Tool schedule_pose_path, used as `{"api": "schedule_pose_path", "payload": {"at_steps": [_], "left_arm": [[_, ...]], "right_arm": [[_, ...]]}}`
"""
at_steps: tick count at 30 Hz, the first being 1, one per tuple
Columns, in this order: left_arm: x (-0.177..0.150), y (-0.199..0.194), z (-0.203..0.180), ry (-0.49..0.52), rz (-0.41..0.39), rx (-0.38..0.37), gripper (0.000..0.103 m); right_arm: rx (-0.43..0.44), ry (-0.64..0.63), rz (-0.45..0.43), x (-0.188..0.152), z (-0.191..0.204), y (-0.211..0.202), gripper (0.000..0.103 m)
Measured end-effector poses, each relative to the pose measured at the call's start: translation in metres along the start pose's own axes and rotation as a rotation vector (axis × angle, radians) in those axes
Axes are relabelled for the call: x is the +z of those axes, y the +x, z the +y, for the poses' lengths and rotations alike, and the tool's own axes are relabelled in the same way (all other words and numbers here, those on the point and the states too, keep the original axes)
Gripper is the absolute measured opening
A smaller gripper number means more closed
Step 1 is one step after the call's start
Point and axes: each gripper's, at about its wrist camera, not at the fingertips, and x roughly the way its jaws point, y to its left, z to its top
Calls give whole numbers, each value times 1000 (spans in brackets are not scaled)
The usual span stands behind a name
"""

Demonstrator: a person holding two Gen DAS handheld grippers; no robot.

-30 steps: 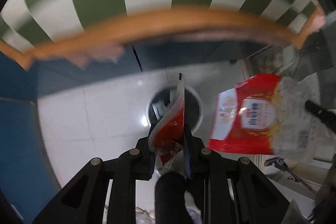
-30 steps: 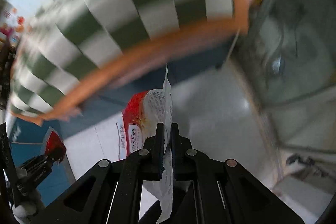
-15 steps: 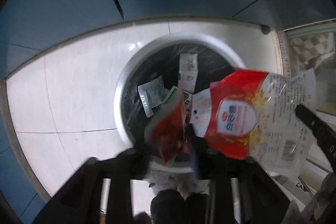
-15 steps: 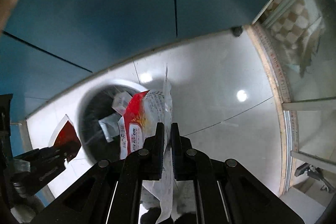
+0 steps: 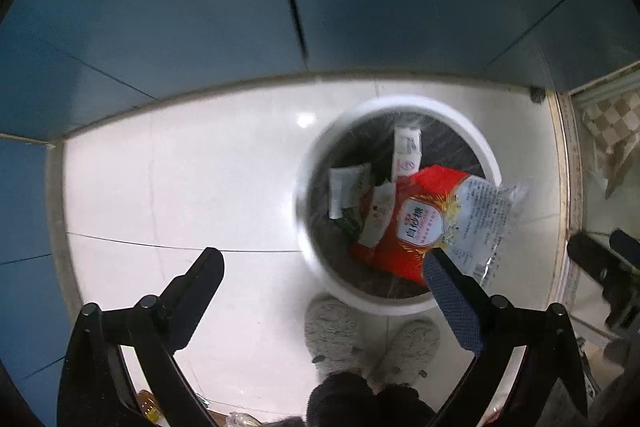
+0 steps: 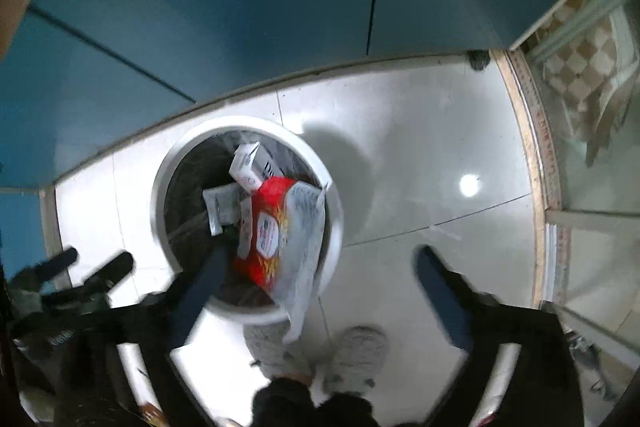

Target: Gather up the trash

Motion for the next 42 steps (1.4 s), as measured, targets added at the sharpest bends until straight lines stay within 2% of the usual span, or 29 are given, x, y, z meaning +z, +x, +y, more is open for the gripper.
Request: {"api": "schedule_pose_path", "payload": {"at_steps": [5, 11, 18, 22, 25, 30, 36, 42], "left_arm": [[-17, -63, 7, -37, -57, 19, 102], [-41, -164, 16, -83, -91, 19, 102], [-75, -304, 17, -102, -169, 25, 102], [-92, -374, 16, -93, -215, -6, 102], [-107, -430, 14, -70, -252, -44, 102], [-123, -496, 14, -40, -288, -136, 102], [-139, -553, 24, -48, -339, -263, 102], [-157, -598, 38, -60, -381, -347, 102]], "right_arm": [[-34, -84, -19, -21, 7, -56, 103], [-29, -95, -65, -47, 5, -154, 103], [-3, -141, -169, -80, 6, -322, 103], [15, -159, -226, -96, 4, -415, 103], [38, -169, -265, -112, 1, -482, 103], [105, -137, -297, -138, -5, -570, 103], [220, -129, -307, -160, -6, -629, 103], [312, -178, -309, -180, 0, -670, 103]]}}
